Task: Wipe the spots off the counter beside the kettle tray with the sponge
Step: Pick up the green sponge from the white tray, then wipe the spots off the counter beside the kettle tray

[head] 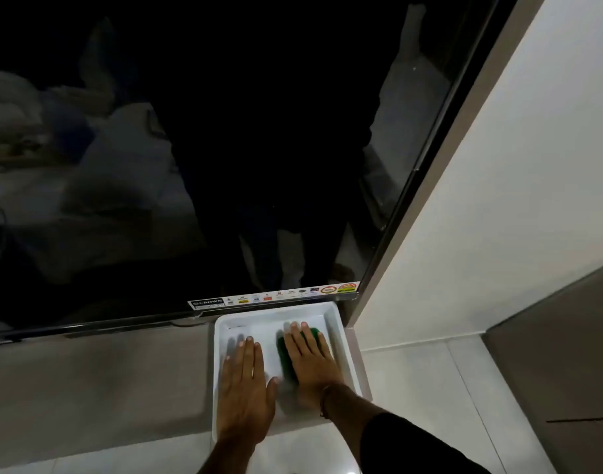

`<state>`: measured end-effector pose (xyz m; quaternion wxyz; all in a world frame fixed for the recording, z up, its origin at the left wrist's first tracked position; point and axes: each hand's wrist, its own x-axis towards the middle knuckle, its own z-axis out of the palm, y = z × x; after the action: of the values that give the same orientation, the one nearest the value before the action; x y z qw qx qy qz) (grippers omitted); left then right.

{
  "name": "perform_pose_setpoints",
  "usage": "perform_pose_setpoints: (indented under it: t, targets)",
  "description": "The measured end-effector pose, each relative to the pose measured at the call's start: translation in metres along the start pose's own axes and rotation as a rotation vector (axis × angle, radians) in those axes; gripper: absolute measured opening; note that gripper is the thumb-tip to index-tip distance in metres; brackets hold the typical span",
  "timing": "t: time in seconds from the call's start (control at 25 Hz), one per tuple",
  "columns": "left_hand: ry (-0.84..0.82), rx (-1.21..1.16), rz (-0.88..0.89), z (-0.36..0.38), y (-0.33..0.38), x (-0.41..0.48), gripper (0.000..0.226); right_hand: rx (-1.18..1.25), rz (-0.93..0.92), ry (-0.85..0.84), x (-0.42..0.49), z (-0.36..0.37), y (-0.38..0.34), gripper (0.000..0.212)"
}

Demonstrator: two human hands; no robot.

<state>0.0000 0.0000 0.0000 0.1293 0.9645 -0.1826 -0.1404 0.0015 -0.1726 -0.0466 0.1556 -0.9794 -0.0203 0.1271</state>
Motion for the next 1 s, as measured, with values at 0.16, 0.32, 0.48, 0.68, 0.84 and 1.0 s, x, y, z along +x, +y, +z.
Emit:
perform_pose_setpoints:
  t: [0.16, 0.32, 0.48, 0.68, 0.84, 1.0]
  targets:
    - [0.059, -0.049, 0.014, 0.005, -0.004, 0.006, 0.099, -0.032, 0.016, -0.034, 0.002, 0.01, 0.004, 0.085]
    - [0.026, 0.057, 0.003, 0.02, -0.008, 0.016, 0.102, -0.083, -0.012, 0.039, 0.002, 0.02, 0.009, 0.078]
    - [0.036, 0.169, -0.032, 0.031, -0.005, 0.015, 0.1, -0.078, -0.054, 0.126, -0.002, 0.016, 0.011, 0.078]
    - [0.039, 0.148, -0.005, 0.004, 0.034, -0.008, 0.101, -0.053, -0.112, 0.284, -0.045, -0.023, 0.018, 0.084]
    - [0.088, 0.143, 0.076, -0.014, 0.095, -0.015, 0.105, -0.058, -0.047, 0.41, -0.099, -0.066, 0.043, 0.086]
    - [0.107, 0.168, 0.265, -0.011, 0.206, -0.023, 0.102, -0.113, 0.118, 0.552, -0.183, -0.112, 0.13, 0.088]
